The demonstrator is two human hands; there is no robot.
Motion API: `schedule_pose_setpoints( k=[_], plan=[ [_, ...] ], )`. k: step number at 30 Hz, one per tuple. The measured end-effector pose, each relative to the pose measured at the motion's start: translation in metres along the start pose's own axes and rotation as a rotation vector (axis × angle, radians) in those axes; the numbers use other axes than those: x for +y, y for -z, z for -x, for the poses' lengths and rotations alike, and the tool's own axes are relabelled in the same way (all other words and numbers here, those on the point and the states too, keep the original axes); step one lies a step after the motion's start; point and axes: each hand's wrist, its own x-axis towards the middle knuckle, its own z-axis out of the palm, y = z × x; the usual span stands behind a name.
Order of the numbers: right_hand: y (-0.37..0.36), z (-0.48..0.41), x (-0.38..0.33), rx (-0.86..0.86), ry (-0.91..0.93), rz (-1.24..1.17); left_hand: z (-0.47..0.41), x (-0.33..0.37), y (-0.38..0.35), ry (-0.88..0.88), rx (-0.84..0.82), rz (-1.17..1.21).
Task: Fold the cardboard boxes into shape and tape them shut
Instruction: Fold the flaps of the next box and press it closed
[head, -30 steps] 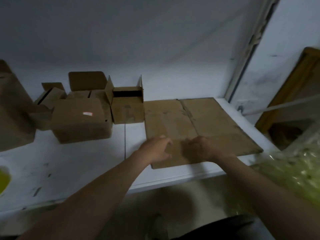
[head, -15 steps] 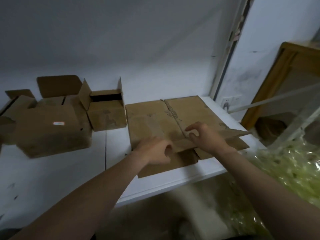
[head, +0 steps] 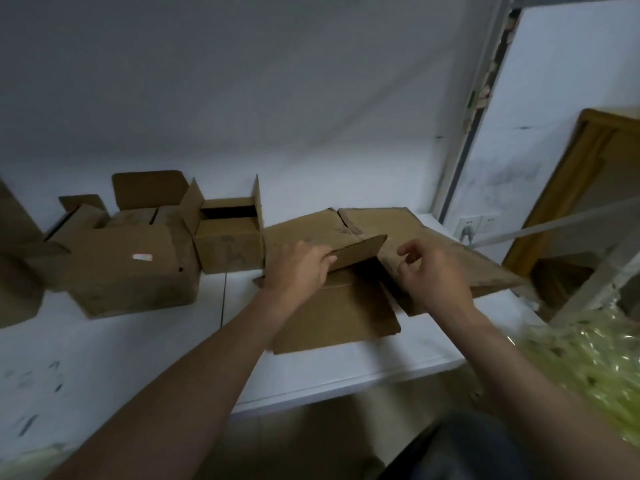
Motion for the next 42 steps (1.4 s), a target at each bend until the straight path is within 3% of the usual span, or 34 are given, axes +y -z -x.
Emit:
schedule_pose_setpoints(
  k=[3, 6, 14, 18, 26, 33, 36, 39, 42],
  plan=[
    [0.011, 0.015, -0.002, 0.054, 0.004, 0.192, 0.003, -0.002, 0.022, 0.065, 0.125, 0.036],
    [0.022, 0.024, -0.004, 0.167, -0.071, 0.223, 0.005, -0.008, 0.041, 0.090, 0.238, 0.082],
    [0.044, 0.013, -0.006, 0.507, -0.301, -0.078, 0.022, -0.015, 0.071, 0.296, 0.431, 0.437],
    [0.045, 0.006, -0.003, 0.394, -0.394, -0.517, 0.029, -0.016, 0.078, 0.381, 0.514, 0.558],
    [0.048, 0.010, -0.002, 0.250, -0.246, -0.332, 0.032, -0.024, 0.089, 0.483, 0.516, 0.602],
    [0.071, -0.012, -0.014, 0.345, -0.122, -0.493, 0.036, -0.022, 0.086, 0.518, 0.340, 0.580],
    [0.082, -0.026, -0.025, 0.398, -0.045, -0.330, 0.036, -0.019, 0.089, 0.527, 0.302, 0.614],
    [0.099, -0.045, -0.036, 0.465, 0.035, 0.032, 0.042, -0.017, 0.086, 0.522, 0.291, 0.666],
    [0.116, -0.063, -0.050, 0.394, 0.051, 0.176, 0.054, -0.015, 0.074, 0.528, 0.254, 0.776]
  ],
)
